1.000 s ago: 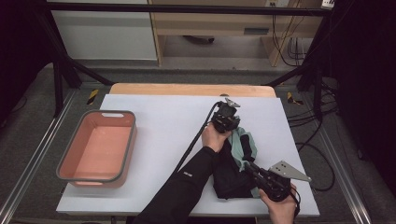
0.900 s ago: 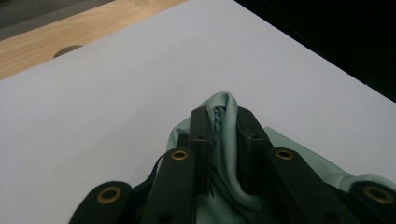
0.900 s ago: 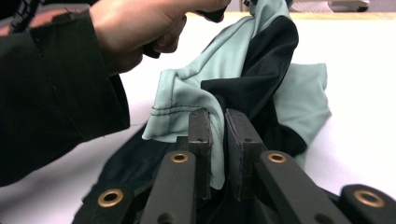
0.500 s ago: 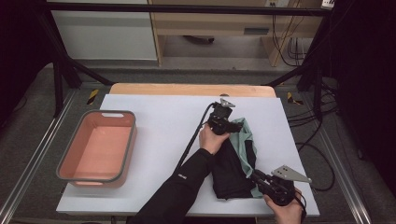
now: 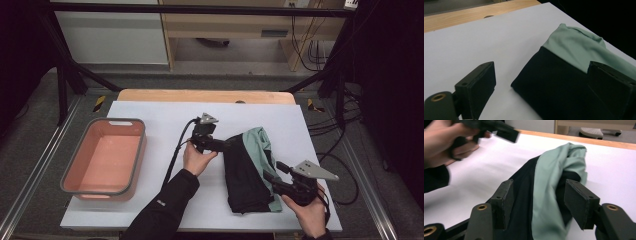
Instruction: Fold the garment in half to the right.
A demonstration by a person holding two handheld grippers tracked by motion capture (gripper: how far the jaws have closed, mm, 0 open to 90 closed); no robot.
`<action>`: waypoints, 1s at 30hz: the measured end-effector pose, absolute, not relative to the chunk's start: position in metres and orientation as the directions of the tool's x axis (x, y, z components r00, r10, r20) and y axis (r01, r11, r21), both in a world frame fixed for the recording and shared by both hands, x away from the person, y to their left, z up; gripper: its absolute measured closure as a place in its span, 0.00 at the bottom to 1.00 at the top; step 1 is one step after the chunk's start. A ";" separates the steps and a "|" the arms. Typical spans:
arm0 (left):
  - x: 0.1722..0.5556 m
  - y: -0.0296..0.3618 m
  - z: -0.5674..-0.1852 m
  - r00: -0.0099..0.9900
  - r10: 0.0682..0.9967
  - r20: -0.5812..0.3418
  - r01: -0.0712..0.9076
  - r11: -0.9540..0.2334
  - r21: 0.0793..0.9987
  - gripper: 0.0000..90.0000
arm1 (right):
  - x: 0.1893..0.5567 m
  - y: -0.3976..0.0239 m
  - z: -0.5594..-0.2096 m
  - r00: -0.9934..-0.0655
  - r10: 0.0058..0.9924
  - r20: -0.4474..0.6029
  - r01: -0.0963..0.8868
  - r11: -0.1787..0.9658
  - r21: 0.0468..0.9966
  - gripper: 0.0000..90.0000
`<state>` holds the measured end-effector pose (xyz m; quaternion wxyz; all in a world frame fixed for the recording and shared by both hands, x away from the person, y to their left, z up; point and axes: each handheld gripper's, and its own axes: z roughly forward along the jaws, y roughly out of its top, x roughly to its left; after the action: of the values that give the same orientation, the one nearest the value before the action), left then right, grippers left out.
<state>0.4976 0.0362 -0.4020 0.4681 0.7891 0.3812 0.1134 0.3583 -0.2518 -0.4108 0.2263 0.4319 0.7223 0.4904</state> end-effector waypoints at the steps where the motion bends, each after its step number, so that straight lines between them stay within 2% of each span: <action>1: 0.494 0.042 -0.403 0.682 0.710 -0.176 0.496 -0.271 0.825 0.08 | 0.365 -0.249 -0.412 -0.519 0.850 0.085 0.405 0.157 0.900 0.47; 4: 0.483 0.061 -0.408 0.680 0.713 -0.170 0.494 -0.275 0.825 0.08 | 0.386 -0.246 -0.421 -0.485 0.873 0.053 0.436 0.188 0.880 0.55; 6: 0.477 0.072 -0.413 0.681 0.715 -0.160 0.494 -0.287 0.821 0.07 | 0.396 -0.246 -0.426 -0.486 0.873 0.040 0.452 0.212 0.866 0.67; 9: 0.468 0.087 -0.422 0.676 0.720 -0.157 0.501 -0.293 0.815 0.07 | 0.401 -0.244 -0.429 -0.496 0.867 0.043 0.464 0.223 0.858 0.92; 10: 0.465 0.092 -0.425 0.676 0.720 -0.161 0.504 -0.292 0.813 0.07 | 0.402 -0.244 -0.427 -0.501 0.863 0.064 0.474 0.212 0.855 0.96; 18: 0.448 0.110 -0.447 0.684 0.705 -0.185 0.526 -0.303 0.795 0.07 | 0.396 -0.259 -0.406 -0.474 0.865 0.166 0.462 0.084 0.883 0.97; 24: 0.443 0.107 -0.453 0.701 0.691 -0.175 0.523 -0.332 0.785 0.07 | 0.397 -0.274 -0.428 -0.399 0.896 0.196 0.530 0.051 0.846 0.96; 30: 0.442 0.106 -0.456 0.707 0.686 -0.174 0.525 -0.344 0.778 0.07 | 0.399 -0.284 -0.447 -0.368 0.910 0.190 0.576 0.063 0.815 0.85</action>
<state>0.4416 0.1063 -0.4563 0.4358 0.8146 0.3715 0.0921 0.3986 -0.2843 -0.4465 0.1920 0.5281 0.7034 0.4353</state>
